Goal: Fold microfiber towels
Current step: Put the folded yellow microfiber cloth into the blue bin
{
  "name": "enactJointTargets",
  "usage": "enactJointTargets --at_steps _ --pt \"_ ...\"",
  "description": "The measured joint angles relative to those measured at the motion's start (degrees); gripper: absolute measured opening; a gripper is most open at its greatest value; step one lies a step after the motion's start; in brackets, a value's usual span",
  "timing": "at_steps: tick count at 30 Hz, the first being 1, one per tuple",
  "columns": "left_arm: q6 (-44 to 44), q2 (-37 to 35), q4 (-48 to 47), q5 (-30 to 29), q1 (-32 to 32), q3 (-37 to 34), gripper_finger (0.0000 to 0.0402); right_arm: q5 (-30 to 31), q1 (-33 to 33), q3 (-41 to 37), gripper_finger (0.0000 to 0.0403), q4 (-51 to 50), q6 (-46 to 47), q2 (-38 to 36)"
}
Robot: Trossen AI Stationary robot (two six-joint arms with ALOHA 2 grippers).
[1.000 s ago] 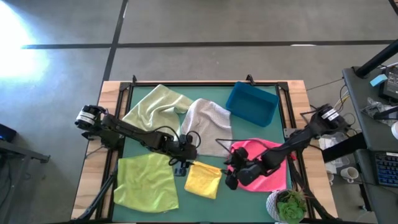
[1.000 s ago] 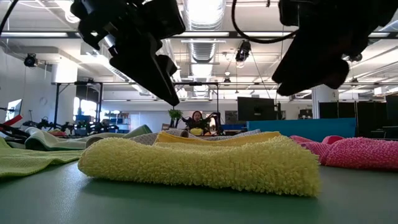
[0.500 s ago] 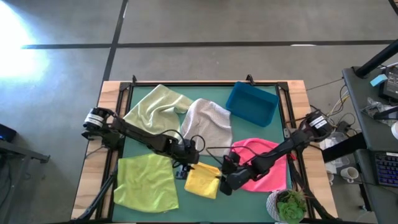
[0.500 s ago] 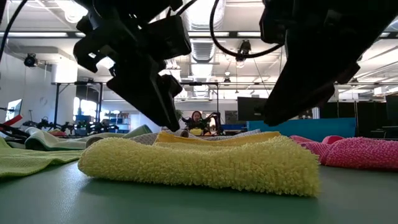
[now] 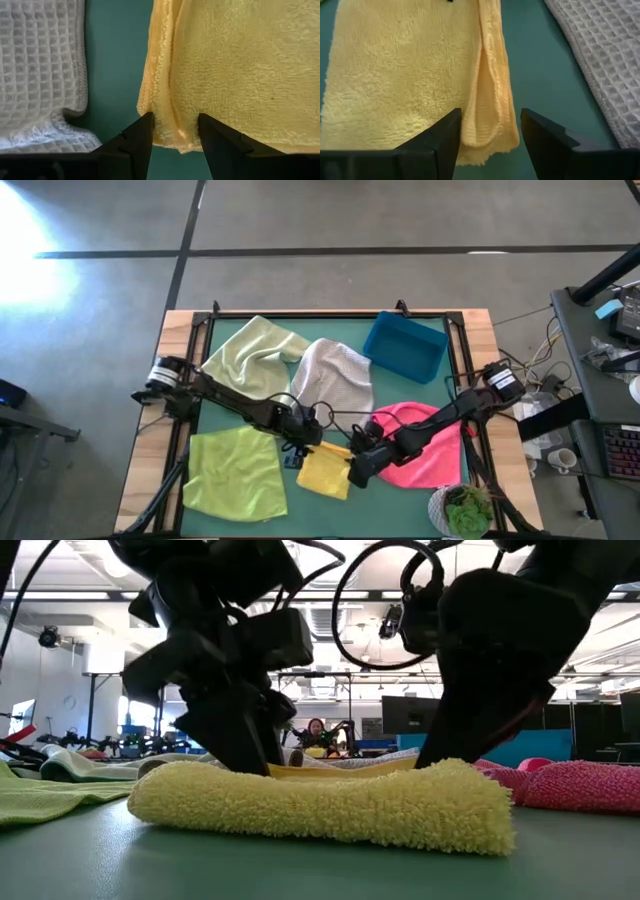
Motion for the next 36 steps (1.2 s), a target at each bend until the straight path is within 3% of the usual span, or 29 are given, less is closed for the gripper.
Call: enactJointTargets --at_steps 6,11,18,28,33,36 --pt "-0.1 1.3 2.0 0.1 0.0 0.0 0.0144 -0.5 -0.9 -0.2 0.0194 -0.5 0.3 0.0" --pt "-0.3 1.8 4.9 0.7 0.0 -0.1 0.0142 -4.3 -2.3 -0.3 0.0194 -0.5 -0.1 0.0" --pt "-0.3 1.8 5.5 0.9 0.2 -0.1 0.0102 -10.9 -2.7 -0.4 0.018 -0.5 -0.2 0.0" --pt "-0.4 1.9 6.3 1.1 0.2 -0.2 0.0016 -15.0 -2.7 -0.5 0.0102 -0.1 2.3 -0.1" --pt "-0.4 2.0 8.5 1.2 0.2 -0.2 0.0004 -16.4 -2.7 -0.5 0.0024 0.4 4.7 -0.1" --pt "-0.4 2.0 8.7 1.2 0.2 -0.1 0.0004 -16.4 -2.7 -0.5 0.0014 0.3 6.1 -0.1"
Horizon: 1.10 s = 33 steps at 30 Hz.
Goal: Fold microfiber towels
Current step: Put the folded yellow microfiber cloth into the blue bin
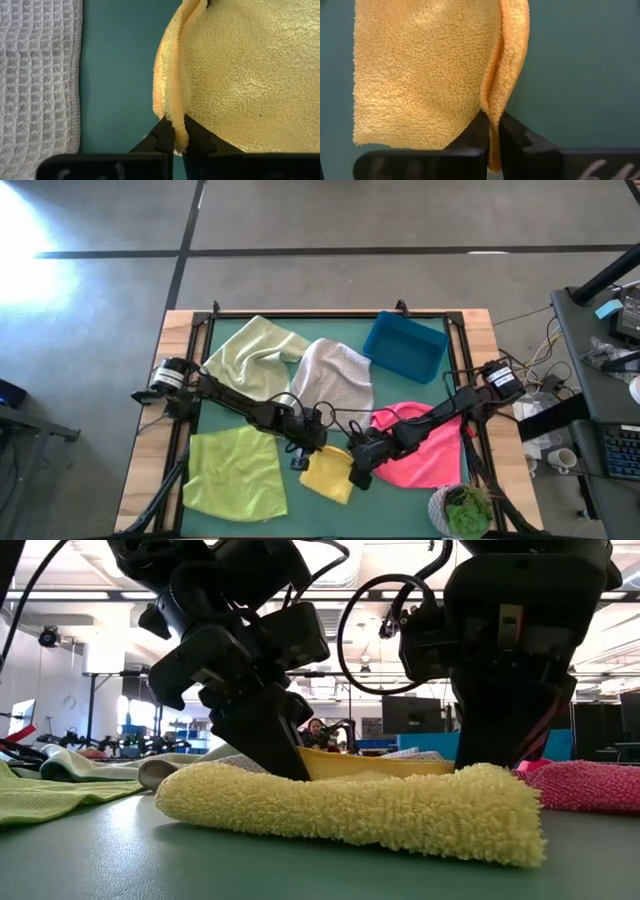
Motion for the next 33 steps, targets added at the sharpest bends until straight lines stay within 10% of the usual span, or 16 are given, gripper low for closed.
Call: enactJointTargets --at_steps 33 --pt "15.1 -8.9 0.3 -12.1 8.2 6.9 0.0004 16.4 -1.1 3.7 0.0009 -32.0 4.1 -25.4"
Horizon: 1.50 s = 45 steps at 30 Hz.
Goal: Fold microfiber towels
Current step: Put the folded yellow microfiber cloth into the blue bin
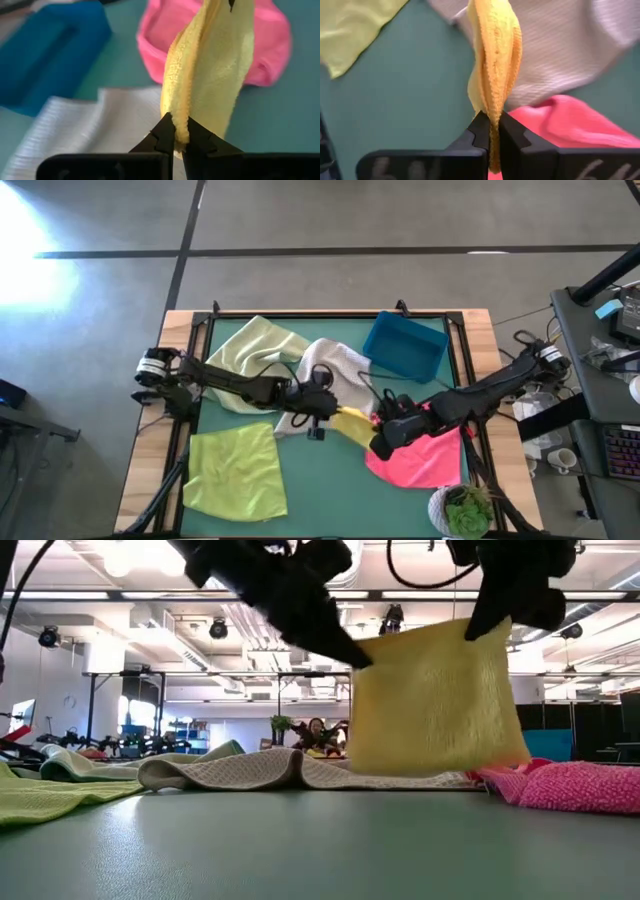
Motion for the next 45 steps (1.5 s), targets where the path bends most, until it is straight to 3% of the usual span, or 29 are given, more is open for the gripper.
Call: enactJointTargets --at_steps 10,21,31,45 --pt "7.4 0.0 4.4 -0.9 7.8 6.9 0.0004 6.7 -6.6 10.1 0.0009 -16.5 -4.2 0.3" --pt "9.4 0.2 9.7 0.7 18.7 12.7 0.0004 14.1 -22.7 21.9 0.0009 -30.3 -16.5 0.1" --pt "9.0 5.7 14.5 3.5 23.1 16.7 0.0004 12.3 -36.5 24.2 0.0009 -30.4 -29.8 0.0" --pt "8.9 19.9 11.2 4.8 23.5 32.4 0.0004 7.8 -46.7 23.6 0.0008 -36.4 -33.6 0.0"
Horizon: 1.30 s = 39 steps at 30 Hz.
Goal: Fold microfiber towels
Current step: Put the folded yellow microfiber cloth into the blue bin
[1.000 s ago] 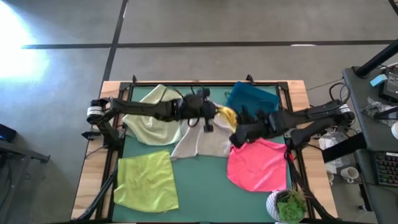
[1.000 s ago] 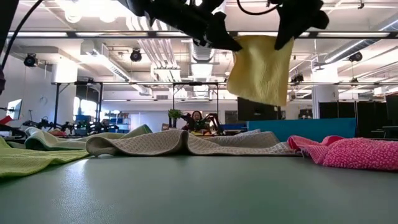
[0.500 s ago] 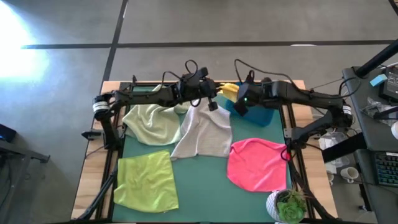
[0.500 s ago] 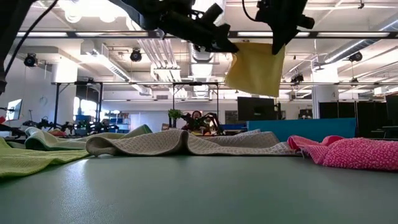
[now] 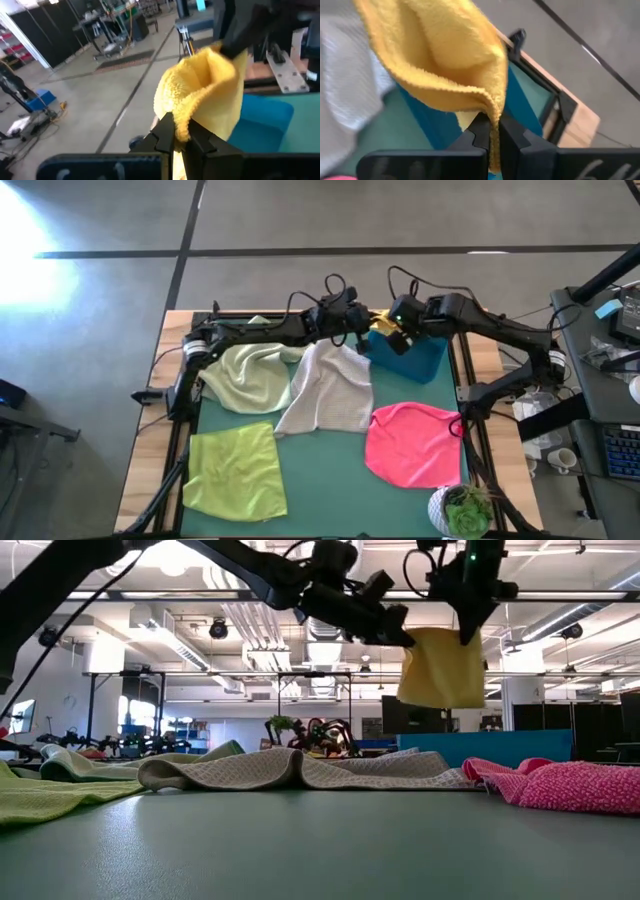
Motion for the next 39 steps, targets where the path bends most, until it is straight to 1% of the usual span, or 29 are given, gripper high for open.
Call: enactJointTargets --at_steps 5,7,10,13,18,23,27,30,33,36,39 --pt "-0.1 3.8 -0.4 0.2 0.0 2.1 0.0004 -0.5 -2.4 -1.6 0.0008 -1.2 -0.1 0.0" --pt "-0.2 4.7 -0.5 0.2 0.0 2.4 0.0004 -2.1 -3.2 -2.9 0.0008 -1.1 0.0 0.0" --pt "-2.4 4.8 -1.7 0.8 0.0 2.0 0.0004 -5.3 -4.2 -5.5 0.0008 -1.0 0.0 0.0" --pt "-5.4 4.8 -1.4 2.8 0.0 1.8 0.0004 -6.6 -4.3 -8.5 0.0008 -0.8 1.0 0.0" --pt "-6.0 4.8 -1.9 4.3 -0.6 0.8 0.0004 -9.0 -4.3 -12.1 0.0008 -0.4 4.6 0.0" --pt "-5.9 4.8 -1.9 5.1 -0.8 -0.9 0.0004 -10.4 -4.3 -13.1 0.0008 -0.4 7.6 0.0" --pt "-6.0 4.8 -3.1 5.3 -0.8 -1.0 0.0004 -12.6 -4.3 -13.1 0.0008 -0.6 9.9 0.0" --pt "-5.9 4.8 -3.0 5.1 -0.7 -1.0 0.0004 -12.5 -4.3 -13.2 0.0008 -0.1 10.1 0.1" --pt "-5.9 6.5 -1.5 3.8 -0.6 -0.8 0.0004 -12.1 -4.6 -13.5 0.0008 1.3 10.4 0.9" --pt "-5.9 8.8 -1.8 3.5 -0.5 -0.3 0.0004 -11.9 -4.7 -14.0 0.0008 1.6 11.1 2.7" --pt "-5.7 9.2 -1.7 3.4 -0.5 -0.3 0.0004 -10.6 -4.7 -14.6 0.0008 2.0 11.3 4.4"
